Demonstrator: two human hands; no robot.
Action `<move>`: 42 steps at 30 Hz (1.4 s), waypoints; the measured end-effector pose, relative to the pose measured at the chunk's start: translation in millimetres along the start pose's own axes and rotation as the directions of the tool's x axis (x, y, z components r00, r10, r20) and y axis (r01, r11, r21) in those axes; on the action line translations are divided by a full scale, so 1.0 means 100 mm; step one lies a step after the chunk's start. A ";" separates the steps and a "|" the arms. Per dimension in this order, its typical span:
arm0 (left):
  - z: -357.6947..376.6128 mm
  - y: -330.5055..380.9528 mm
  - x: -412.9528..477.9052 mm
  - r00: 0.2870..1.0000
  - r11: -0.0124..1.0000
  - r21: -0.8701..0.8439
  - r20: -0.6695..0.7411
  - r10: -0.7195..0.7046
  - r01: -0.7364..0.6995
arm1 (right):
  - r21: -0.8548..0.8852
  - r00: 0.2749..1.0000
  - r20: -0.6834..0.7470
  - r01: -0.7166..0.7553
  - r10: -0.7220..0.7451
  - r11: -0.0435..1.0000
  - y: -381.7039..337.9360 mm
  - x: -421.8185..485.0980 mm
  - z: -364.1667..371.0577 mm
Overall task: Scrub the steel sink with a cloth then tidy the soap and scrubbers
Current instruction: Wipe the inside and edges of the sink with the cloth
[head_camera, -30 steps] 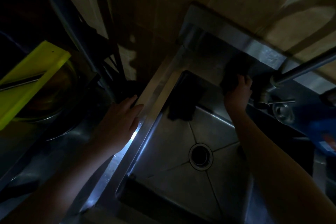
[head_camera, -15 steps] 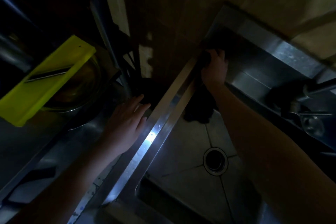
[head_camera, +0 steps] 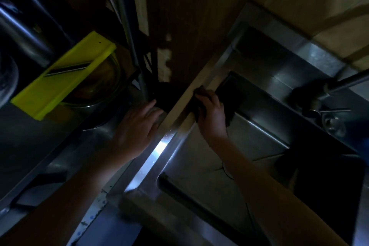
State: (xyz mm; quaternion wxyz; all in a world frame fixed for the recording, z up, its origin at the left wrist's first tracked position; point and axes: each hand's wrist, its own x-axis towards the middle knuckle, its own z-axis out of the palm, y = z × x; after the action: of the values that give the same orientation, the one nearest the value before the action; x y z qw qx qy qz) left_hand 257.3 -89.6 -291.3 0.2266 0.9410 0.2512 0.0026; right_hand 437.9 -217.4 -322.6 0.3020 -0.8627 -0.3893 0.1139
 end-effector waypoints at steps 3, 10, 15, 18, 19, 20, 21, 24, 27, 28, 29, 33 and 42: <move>-0.03 0.01 -0.18 1.000 0.999 -0.029 -0.016 -0.024 0.024 | -0.007 0.999 0.039 0.028 -0.028 1.000 -0.18 -0.36 0.08; -0.03 0.03 -0.56 0.998 0.998 -0.026 -0.034 -0.049 0.048 | -0.021 0.986 0.095 0.138 -0.136 0.990 -0.53 -1.06 0.24; -0.04 0.13 -0.89 0.992 0.993 -0.006 -0.010 -0.122 0.122 | -0.034 0.918 0.324 0.255 -0.231 0.966 -0.63 -1.42 0.26; -0.04 0.20 -1.11 0.984 0.984 0.002 0.004 -0.180 0.180 | -0.001 0.855 0.425 0.330 -0.298 0.944 -0.68 -1.57 0.19; -0.05 0.24 -1.19 0.980 0.980 -0.002 0.004 -0.197 0.197 | 0.011 0.832 0.465 0.335 -0.302 0.942 -0.69 -1.61 0.16; -0.06 0.29 -1.27 0.977 0.977 -0.004 -0.002 -0.212 0.212 | 0.012 0.810 0.506 0.338 -0.297 0.941 -0.69 -1.64 0.13; -0.06 0.33 -1.34 0.975 0.975 -0.002 -0.010 -0.223 0.223 | 0.000 0.792 0.540 0.340 -0.286 0.940 -0.68 -1.67 0.10; 0.01 0.44 -1.51 0.970 0.970 0.000 -0.017 -0.242 0.242 | -0.043 0.764 0.590 0.355 -0.263 0.934 -0.66 -1.76 0.01; 0.11 0.53 -1.69 0.961 0.961 0.020 0.015 -0.276 0.276 | -0.033 0.781 0.557 0.362 -0.283 0.932 -0.55 -1.91 -0.11; 0.15 0.55 -1.75 0.959 0.958 0.022 0.014 -0.285 0.284 | -0.021 0.790 0.537 0.363 -0.296 0.932 -0.50 -1.96 -0.16; 0.18 0.57 -1.80 0.956 0.956 0.029 0.011 -0.292 0.292 | -0.016 0.795 0.526 0.363 -0.300 0.932 -0.44 -2.01 -0.20; 0.33 0.69 -1.96 0.953 0.951 0.070 0.001 -0.302 0.301 | -0.040 0.803 0.510 0.381 -0.309 0.924 -0.20 -2.25 -0.38; 0.71 1.08 -2.13 0.961 0.959 0.067 -0.009 -0.275 0.275 | -0.118 0.830 0.515 0.315 -0.213 0.942 0.32 -2.78 -0.84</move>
State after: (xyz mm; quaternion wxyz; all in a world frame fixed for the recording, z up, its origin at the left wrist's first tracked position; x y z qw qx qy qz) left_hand 130.2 -303.8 -285.3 0.1928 0.9041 0.3796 -0.0375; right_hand 306.8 -476.3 -285.9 0.1179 -0.7676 -0.5788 0.2487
